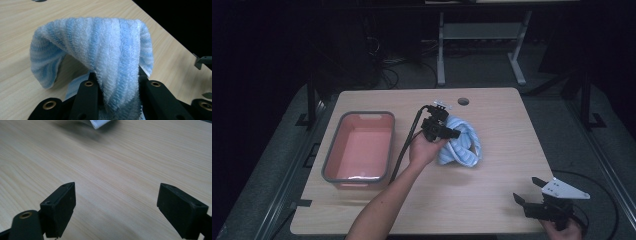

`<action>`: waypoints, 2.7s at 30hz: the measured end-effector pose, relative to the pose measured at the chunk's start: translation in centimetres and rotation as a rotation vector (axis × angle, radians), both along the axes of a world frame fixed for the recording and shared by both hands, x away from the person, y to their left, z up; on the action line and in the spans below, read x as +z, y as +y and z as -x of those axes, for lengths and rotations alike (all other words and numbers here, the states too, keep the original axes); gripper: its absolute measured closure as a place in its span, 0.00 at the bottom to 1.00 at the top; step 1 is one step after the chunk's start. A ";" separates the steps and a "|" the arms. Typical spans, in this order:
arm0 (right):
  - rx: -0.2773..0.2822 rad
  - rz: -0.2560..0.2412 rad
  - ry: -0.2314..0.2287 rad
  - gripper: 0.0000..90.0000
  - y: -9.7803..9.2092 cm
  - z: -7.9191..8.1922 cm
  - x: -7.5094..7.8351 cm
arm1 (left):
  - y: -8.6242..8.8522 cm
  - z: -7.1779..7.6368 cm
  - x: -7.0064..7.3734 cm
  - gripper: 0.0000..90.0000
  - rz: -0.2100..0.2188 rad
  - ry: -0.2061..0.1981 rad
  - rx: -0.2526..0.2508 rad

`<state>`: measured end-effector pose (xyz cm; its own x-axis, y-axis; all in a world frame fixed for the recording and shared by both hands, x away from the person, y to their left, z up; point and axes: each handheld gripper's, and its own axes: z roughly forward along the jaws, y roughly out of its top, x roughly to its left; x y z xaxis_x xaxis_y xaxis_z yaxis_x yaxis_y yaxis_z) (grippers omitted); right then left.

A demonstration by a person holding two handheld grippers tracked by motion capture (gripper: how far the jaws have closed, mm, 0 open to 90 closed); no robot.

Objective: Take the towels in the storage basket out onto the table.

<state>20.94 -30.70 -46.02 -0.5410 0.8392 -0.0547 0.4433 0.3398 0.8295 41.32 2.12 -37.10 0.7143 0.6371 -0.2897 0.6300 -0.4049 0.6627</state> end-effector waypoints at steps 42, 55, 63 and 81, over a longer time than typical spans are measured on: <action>0.030 0.041 -0.002 0.17 1.0 0.0 0.0 | -2.8 0.4 -4.6 0.72 -0.037 0.060 0.050; 0.025 0.045 0.002 0.17 1.1 0.1 -0.1 | -3.4 0.7 -5.0 0.67 -0.055 0.059 0.037; 0.023 0.052 0.004 0.17 1.1 0.1 -0.1 | -3.2 0.7 -4.7 0.54 -0.044 0.067 0.034; 0.007 0.047 -0.004 0.17 1.0 0.2 0.0 | -1.6 1.8 -3.9 0.45 0.004 0.033 0.034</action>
<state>20.72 -29.68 -46.02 -0.5468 0.8317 -0.0965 0.4372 0.3818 0.8143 39.53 0.48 -41.00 0.6825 0.6592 -0.3157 0.6648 -0.3803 0.6430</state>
